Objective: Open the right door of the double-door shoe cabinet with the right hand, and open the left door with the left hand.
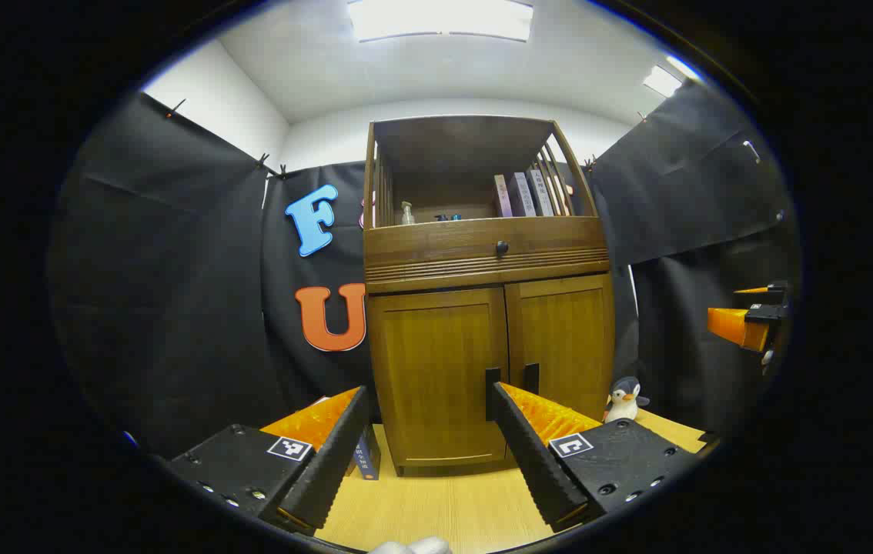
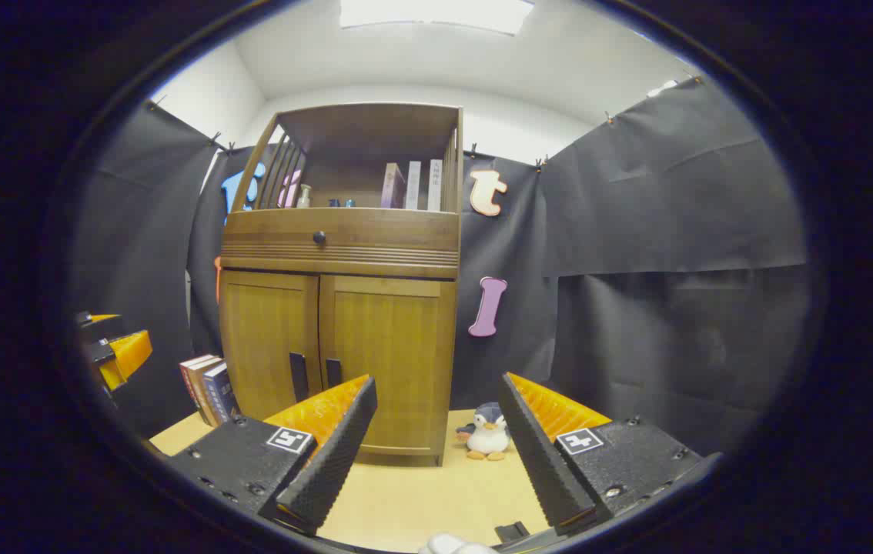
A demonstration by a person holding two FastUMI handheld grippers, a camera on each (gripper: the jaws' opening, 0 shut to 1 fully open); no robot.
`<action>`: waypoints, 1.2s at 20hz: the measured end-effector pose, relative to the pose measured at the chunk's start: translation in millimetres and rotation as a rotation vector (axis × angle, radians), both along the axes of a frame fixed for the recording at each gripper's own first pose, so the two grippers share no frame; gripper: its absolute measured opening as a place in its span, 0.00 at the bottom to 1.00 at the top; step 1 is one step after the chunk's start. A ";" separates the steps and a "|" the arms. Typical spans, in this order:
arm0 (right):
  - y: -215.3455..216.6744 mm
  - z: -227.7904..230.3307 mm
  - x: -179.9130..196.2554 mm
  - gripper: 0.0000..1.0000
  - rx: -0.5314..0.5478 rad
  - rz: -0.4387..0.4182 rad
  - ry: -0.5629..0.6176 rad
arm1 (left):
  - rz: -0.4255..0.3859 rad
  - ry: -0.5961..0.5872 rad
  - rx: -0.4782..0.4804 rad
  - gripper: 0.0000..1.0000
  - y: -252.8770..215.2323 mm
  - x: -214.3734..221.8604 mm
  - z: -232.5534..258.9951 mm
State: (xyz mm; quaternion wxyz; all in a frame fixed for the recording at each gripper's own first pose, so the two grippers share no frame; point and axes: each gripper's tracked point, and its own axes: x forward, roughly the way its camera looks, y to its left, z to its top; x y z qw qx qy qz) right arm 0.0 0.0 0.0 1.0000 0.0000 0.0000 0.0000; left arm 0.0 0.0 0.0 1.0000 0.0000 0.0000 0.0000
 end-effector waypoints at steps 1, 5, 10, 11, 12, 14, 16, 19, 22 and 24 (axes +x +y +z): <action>1.1 0.3 0.9 1.00 -0.002 0.001 0.000 | -0.002 0.005 -0.004 0.96 0.5 2.1 -1.3; 10.8 4.3 8.8 1.00 -0.009 0.013 0.004 | 0.004 0.002 -0.014 0.96 7.1 11.4 0.3; 30.0 8.7 30.6 1.00 -0.015 0.029 0.003 | -0.004 0.009 -0.013 0.96 10.6 17.7 -1.3; 31.5 9.6 33.1 1.00 -0.015 0.030 0.003 | -0.003 0.012 -0.010 1.00 12.9 18.5 -1.6; 33.7 8.5 35.3 1.00 -0.016 0.035 0.000 | -0.004 0.016 -0.007 0.96 13.7 19.7 -2.3; 39.6 3.9 40.7 1.00 -0.020 0.047 0.008 | -0.003 0.023 -0.005 0.96 15.5 19.9 -4.5; 47.8 -0.9 51.2 1.00 -0.018 0.066 0.018 | -0.003 0.026 -0.003 0.96 17.8 17.6 -5.9; 63.5 -9.7 68.5 1.00 -0.013 0.093 0.033 | 0.010 0.043 0.024 0.96 24.6 12.5 -12.7; 85.1 -19.0 91.6 1.00 0.003 0.124 0.031 | 0.019 0.060 0.048 0.96 30.6 5.2 -20.0; 101.7 -24.6 109.3 1.00 -0.001 0.148 0.030 | 0.032 0.071 0.051 0.96 36.2 -2.0 -23.0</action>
